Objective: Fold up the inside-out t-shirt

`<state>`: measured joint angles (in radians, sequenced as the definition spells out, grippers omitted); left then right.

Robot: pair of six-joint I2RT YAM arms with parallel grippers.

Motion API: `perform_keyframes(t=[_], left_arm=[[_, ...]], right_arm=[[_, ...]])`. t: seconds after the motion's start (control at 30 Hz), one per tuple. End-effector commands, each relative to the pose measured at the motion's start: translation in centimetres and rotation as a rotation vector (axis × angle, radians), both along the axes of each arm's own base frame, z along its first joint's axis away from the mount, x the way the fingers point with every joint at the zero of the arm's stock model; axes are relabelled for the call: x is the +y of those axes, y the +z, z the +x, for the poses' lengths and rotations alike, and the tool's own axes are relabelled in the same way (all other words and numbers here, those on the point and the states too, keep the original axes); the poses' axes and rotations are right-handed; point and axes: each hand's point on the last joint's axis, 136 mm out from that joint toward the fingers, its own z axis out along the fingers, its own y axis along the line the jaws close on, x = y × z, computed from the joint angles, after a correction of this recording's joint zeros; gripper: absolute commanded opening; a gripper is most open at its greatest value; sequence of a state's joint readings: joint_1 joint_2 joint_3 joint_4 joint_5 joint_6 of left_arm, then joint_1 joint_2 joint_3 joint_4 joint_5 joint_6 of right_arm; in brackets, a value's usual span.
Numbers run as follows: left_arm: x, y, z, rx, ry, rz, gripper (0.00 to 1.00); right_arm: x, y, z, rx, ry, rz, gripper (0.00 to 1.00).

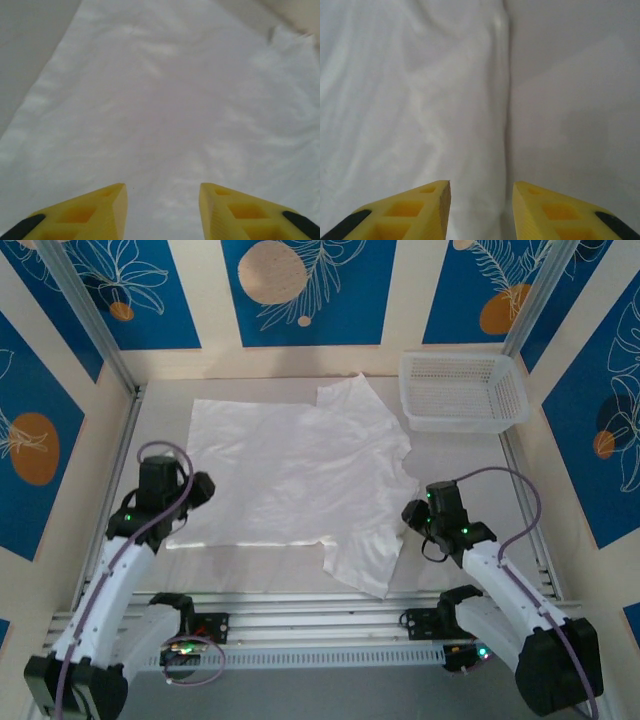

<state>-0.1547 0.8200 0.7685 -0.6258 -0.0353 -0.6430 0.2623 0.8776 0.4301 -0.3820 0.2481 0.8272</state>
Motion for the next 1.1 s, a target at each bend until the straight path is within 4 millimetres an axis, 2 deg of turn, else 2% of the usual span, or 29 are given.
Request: perform_keyframes(t=[0.0, 0.27, 0.33, 0.5, 0.6, 0.63, 0.7, 0.73, 0.83, 0.93, 1.07], left_arm=[[1.4, -2.4, -3.1, 0.081, 0.039, 0.051, 0.47], [1.7, -3.5, -4.2, 0.134, 0.054, 0.057, 0.5], [2.1, -3.8, -4.3, 0.148, 0.09, 0.052, 0.5], [3.5, -4.3, -4.7, 0.187, 0.201, 0.067, 0.53], [3.5, -4.8, -4.6, 0.212, 0.221, 0.059, 0.54], [3.5, -4.9, -4.6, 0.223, 0.231, 0.057, 0.54], [3.5, -5.2, -4.6, 0.247, 0.243, 0.056, 0.55], [3.5, -5.4, -4.7, 0.263, 0.249, 0.053, 0.55], [3.3, -6.2, -5.2, 0.316, 0.254, 0.038, 0.56], [3.5, -7.2, -6.4, 0.385, 0.283, 0.04, 0.62], [3.6, -7.9, -7.6, 0.473, 0.287, 0.057, 0.64]], right_arm=[[2.2, -0.5, 0.0, 0.01, 0.042, 0.121, 0.4], [2.8, -2.7, 0.6, 0.145, 0.035, 0.087, 0.42], [2.7, -3.6, 0.2, 0.196, 0.024, 0.065, 0.43], [2.8, -4.4, 0.1, 0.212, -0.003, 0.047, 0.47], [3.0, -5.0, 0.1, 0.254, -0.035, 0.032, 0.46], [2.9, -5.2, 0.0, 0.281, -0.05, 0.022, 0.42], [2.1, -5.3, -0.3, 0.307, -0.091, -0.011, 0.23], [1.6, -5.1, -0.3, 0.296, -0.115, -0.03, 0.14], [-0.4, -2.8, 0.2, 0.195, -0.181, -0.074, 0.02], [-2.3, -0.2, 0.4, 0.087, -0.244, -0.081, 0.0], [-3.5, 0.9, 0.0, 0.033, -0.273, -0.063, 0.0]])
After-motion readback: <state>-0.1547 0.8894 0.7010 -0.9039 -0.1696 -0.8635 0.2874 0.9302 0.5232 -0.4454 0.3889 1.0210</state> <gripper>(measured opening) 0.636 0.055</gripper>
